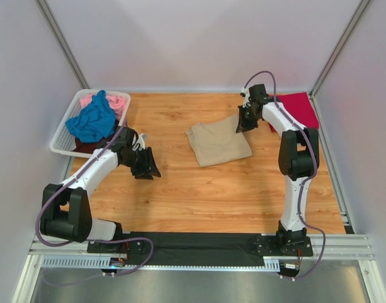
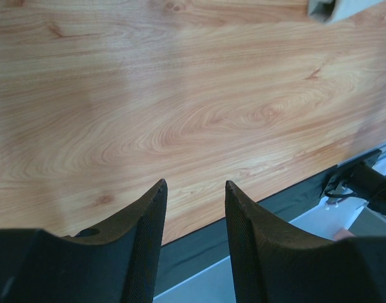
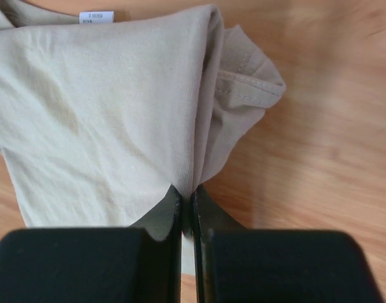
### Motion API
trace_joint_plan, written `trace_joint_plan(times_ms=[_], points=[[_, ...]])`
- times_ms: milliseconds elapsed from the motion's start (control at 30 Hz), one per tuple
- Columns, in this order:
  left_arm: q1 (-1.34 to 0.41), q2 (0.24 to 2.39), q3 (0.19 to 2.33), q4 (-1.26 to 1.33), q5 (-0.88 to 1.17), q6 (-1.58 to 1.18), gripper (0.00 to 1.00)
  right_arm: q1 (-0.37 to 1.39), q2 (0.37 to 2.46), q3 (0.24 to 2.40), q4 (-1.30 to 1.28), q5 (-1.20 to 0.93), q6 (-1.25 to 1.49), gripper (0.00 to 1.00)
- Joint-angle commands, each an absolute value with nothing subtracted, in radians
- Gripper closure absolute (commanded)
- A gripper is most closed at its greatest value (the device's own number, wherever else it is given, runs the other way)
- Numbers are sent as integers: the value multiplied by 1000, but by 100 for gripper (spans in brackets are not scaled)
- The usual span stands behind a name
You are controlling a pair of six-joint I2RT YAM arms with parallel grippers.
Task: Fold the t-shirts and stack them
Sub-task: Neatly place the folded tshirt to the corner
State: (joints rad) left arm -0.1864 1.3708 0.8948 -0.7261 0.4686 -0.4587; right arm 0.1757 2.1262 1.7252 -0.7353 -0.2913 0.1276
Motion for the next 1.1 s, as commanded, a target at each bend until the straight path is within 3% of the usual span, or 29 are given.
trace_joint_plan(times_ms=[0,400,700,1067], points=[[-181,1350,905,-715,477,-472,51,138,2177,1879,-839,-154,28,100],[-183,1385,933,-761,514,-482,51,86,2342,2285,-1005,121,-135,100],[-184,1480,927,-713,574,-486,51,25,2387,2266,-960,-21,-109,100],[-184,1491,936,-746,558,-449,51,23,2390,2281,-930,35,-81,100]])
